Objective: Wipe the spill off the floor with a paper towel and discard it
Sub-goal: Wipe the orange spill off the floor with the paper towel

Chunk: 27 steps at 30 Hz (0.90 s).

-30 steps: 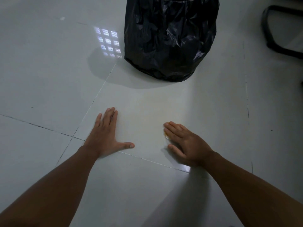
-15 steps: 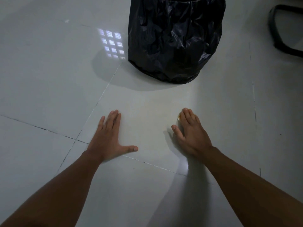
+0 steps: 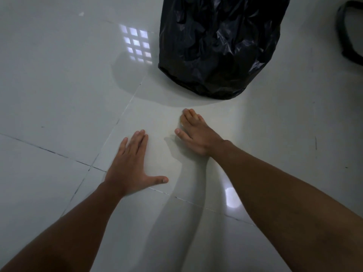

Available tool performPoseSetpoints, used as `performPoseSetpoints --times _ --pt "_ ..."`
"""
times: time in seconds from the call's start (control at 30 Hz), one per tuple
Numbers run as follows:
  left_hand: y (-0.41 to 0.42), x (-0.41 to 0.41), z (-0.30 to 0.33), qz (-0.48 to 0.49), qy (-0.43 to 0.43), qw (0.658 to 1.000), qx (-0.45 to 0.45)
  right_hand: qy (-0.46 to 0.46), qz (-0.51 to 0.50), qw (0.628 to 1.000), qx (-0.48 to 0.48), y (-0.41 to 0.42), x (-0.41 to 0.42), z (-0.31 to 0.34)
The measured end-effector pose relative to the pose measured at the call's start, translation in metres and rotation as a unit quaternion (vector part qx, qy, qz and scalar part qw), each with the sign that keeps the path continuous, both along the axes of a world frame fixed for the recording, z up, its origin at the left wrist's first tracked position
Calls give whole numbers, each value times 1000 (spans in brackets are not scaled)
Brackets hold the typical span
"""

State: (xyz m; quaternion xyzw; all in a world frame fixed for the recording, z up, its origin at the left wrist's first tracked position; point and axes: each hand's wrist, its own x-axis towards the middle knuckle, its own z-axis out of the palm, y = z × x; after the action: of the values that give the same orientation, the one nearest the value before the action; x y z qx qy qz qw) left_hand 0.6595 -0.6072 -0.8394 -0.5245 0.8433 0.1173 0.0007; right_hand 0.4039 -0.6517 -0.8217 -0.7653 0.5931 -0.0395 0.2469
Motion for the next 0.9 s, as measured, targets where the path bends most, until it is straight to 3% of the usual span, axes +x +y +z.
performPoseSetpoints --times 0.33,0.9 --pt "0 0 1 0 -4 1000 -4 -23 96 994 -53 48 -5 -4" --pt "0 -2 6 14 11 999 27 -24 -38 996 -75 99 -52 -12"
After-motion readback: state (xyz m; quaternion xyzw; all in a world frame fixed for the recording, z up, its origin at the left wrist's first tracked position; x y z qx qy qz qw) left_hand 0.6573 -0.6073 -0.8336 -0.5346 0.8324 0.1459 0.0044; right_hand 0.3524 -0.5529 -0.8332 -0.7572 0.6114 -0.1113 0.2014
